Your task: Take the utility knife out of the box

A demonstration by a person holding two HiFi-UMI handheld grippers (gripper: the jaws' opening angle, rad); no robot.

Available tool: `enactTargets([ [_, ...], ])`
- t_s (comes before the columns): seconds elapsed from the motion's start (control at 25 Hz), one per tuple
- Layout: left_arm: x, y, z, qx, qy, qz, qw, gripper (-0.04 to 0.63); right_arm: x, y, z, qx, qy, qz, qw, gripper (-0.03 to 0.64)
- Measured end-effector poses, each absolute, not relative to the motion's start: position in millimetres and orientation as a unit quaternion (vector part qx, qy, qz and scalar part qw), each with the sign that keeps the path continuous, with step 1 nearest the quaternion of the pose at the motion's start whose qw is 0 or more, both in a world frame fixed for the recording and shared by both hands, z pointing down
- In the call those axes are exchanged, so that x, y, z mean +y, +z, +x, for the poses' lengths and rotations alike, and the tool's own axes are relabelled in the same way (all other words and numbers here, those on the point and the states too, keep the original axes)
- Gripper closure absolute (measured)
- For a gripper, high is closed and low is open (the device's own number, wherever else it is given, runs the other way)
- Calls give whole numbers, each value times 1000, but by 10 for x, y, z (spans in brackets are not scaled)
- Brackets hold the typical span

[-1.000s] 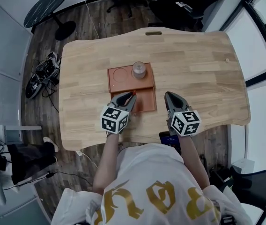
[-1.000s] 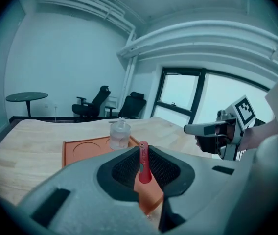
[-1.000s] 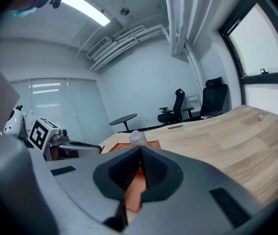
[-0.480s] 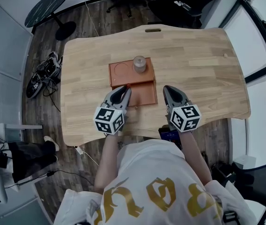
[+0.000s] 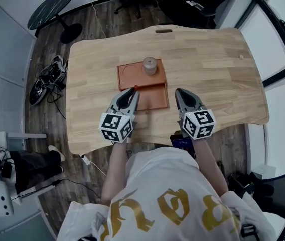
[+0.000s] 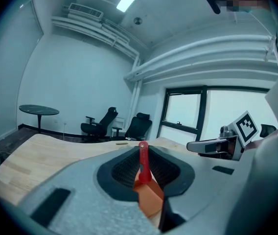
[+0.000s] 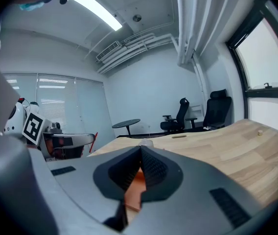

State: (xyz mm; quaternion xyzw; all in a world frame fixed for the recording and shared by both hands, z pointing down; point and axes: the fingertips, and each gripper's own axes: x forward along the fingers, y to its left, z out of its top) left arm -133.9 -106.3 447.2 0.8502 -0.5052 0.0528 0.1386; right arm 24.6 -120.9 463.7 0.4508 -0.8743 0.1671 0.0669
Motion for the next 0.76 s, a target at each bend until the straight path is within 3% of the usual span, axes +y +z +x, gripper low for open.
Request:
enactTargets([
  [0.76,-1194,4513,-1319,-504,54,851,139,537,-1324,4686,329,-868,169,461,72,606],
])
